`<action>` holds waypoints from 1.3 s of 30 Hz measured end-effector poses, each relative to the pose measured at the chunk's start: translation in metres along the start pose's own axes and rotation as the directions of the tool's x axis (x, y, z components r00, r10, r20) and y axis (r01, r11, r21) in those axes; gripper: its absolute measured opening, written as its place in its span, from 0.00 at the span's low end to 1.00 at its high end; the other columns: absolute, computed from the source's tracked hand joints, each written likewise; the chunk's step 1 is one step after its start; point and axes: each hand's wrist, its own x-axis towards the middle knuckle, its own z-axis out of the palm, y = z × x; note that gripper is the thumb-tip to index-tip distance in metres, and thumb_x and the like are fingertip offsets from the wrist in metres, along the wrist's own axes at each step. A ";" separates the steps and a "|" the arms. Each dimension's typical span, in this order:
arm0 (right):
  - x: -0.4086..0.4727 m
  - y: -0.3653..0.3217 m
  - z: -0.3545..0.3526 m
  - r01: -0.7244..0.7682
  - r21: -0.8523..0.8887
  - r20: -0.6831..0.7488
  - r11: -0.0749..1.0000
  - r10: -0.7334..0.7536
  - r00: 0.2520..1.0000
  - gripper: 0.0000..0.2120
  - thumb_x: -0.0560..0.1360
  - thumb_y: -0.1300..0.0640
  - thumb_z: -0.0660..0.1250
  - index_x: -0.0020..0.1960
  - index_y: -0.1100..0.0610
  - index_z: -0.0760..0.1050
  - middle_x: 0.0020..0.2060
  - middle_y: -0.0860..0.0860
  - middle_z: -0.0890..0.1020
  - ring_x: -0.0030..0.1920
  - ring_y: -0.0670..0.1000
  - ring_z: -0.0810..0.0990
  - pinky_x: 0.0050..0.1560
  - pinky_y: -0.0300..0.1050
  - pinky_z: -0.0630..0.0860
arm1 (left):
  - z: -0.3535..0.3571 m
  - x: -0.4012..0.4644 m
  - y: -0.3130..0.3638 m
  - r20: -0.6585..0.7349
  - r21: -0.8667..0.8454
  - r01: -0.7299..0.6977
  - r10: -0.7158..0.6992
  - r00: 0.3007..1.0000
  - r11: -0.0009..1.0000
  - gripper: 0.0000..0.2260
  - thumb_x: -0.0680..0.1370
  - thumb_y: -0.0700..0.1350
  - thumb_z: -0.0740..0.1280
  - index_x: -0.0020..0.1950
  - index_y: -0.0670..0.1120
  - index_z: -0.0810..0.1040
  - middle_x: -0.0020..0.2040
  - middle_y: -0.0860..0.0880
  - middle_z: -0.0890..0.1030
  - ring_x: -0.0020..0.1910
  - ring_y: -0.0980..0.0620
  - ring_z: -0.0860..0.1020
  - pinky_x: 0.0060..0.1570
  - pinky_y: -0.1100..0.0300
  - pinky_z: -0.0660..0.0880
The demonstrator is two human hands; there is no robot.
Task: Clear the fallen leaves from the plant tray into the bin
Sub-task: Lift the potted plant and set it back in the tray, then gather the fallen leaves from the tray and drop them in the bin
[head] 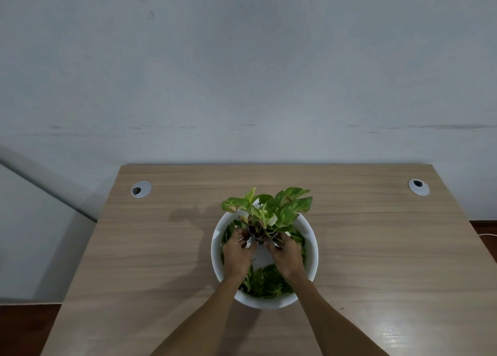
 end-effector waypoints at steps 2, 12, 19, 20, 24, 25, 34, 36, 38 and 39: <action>-0.003 0.001 -0.002 0.020 -0.051 -0.009 0.998 -0.021 1.000 0.12 0.76 0.53 0.68 0.58 0.52 0.78 0.50 0.44 0.85 0.53 0.44 0.82 0.53 0.42 0.80 | -0.002 0.001 -0.003 0.017 0.025 -0.013 0.013 1.000 1.000 0.10 0.75 0.44 0.71 0.55 0.50 0.78 0.47 0.57 0.83 0.50 0.61 0.80 0.50 0.65 0.76; -0.020 0.003 -0.031 0.088 -0.301 0.105 0.950 -0.059 0.993 0.16 0.78 0.57 0.64 0.66 0.55 0.76 0.53 0.53 0.84 0.50 0.50 0.81 0.51 0.42 0.76 | -0.037 0.002 -0.002 0.104 0.244 -0.127 0.104 0.989 0.961 0.11 0.76 0.41 0.68 0.58 0.46 0.80 0.53 0.51 0.82 0.53 0.53 0.80 0.53 0.57 0.77; -0.003 0.010 -0.035 0.211 -0.642 0.250 0.737 -0.059 0.966 0.24 0.79 0.55 0.56 0.74 0.58 0.61 0.71 0.56 0.66 0.73 0.57 0.61 0.75 0.52 0.58 | -0.039 0.008 -0.019 0.424 0.710 -0.424 0.139 0.895 0.562 0.26 0.79 0.49 0.61 0.76 0.42 0.61 0.75 0.46 0.64 0.74 0.47 0.61 0.75 0.55 0.57; -0.002 0.012 -0.035 0.215 -0.672 0.269 0.708 -0.037 0.962 0.25 0.80 0.53 0.55 0.75 0.58 0.58 0.73 0.57 0.64 0.74 0.57 0.59 0.76 0.52 0.56 | -0.038 0.008 -0.020 0.431 0.742 -0.429 0.124 0.894 0.515 0.27 0.79 0.50 0.60 0.76 0.42 0.59 0.76 0.45 0.62 0.75 0.46 0.59 0.76 0.55 0.55; -0.014 0.012 -0.032 0.216 -0.681 0.272 0.700 -0.032 0.962 0.26 0.81 0.48 0.48 0.74 0.60 0.59 0.71 0.59 0.66 0.73 0.58 0.62 0.76 0.53 0.56 | -0.039 -0.003 -0.014 0.414 0.778 -0.410 0.103 0.904 0.477 0.24 0.79 0.51 0.59 0.73 0.43 0.63 0.71 0.45 0.67 0.71 0.45 0.63 0.74 0.54 0.56; -0.019 0.010 -0.031 0.222 -0.686 0.270 0.694 -0.041 0.962 0.26 0.80 0.48 0.47 0.73 0.60 0.62 0.70 0.59 0.68 0.72 0.58 0.64 0.75 0.53 0.58 | -0.039 -0.007 -0.013 0.409 0.780 -0.400 0.093 0.908 0.481 0.23 0.79 0.51 0.59 0.72 0.43 0.64 0.70 0.45 0.68 0.70 0.45 0.64 0.74 0.53 0.57; -0.075 0.008 -0.019 0.234 -0.659 0.386 0.714 0.054 0.921 0.36 0.76 0.36 0.36 0.71 0.56 0.65 0.69 0.56 0.69 0.70 0.59 0.66 0.71 0.54 0.64 | -0.030 -0.057 -0.020 0.457 0.790 -0.422 0.033 0.889 0.445 0.19 0.77 0.51 0.58 0.65 0.43 0.70 0.64 0.43 0.71 0.66 0.44 0.67 0.68 0.51 0.63; -0.072 0.001 -0.021 0.275 -0.652 0.383 0.706 -0.006 0.924 0.31 0.79 0.39 0.38 0.64 0.55 0.71 0.61 0.54 0.74 0.63 0.55 0.72 0.66 0.50 0.70 | -0.035 -0.053 -0.017 0.446 0.779 -0.432 0.083 0.891 0.454 0.20 0.77 0.51 0.57 0.66 0.45 0.70 0.65 0.45 0.72 0.66 0.45 0.68 0.68 0.52 0.63; -0.058 -0.005 -0.029 0.256 -0.634 0.305 0.730 -0.068 0.950 0.21 0.81 0.47 0.49 0.62 0.55 0.74 0.58 0.54 0.77 0.59 0.54 0.75 0.62 0.50 0.73 | -0.042 -0.039 -0.012 0.413 0.773 -0.423 0.132 0.901 0.473 0.22 0.78 0.51 0.57 0.70 0.45 0.67 0.68 0.46 0.70 0.69 0.46 0.66 0.69 0.52 0.63; -0.049 -0.007 -0.032 0.242 -0.634 0.268 0.734 -0.085 0.960 0.19 0.81 0.48 0.52 0.64 0.55 0.74 0.60 0.54 0.77 0.60 0.55 0.75 0.62 0.51 0.73 | -0.045 -0.031 -0.009 0.399 0.764 -0.415 0.143 0.906 0.493 0.23 0.78 0.50 0.58 0.72 0.45 0.65 0.71 0.46 0.68 0.71 0.46 0.64 0.70 0.53 0.63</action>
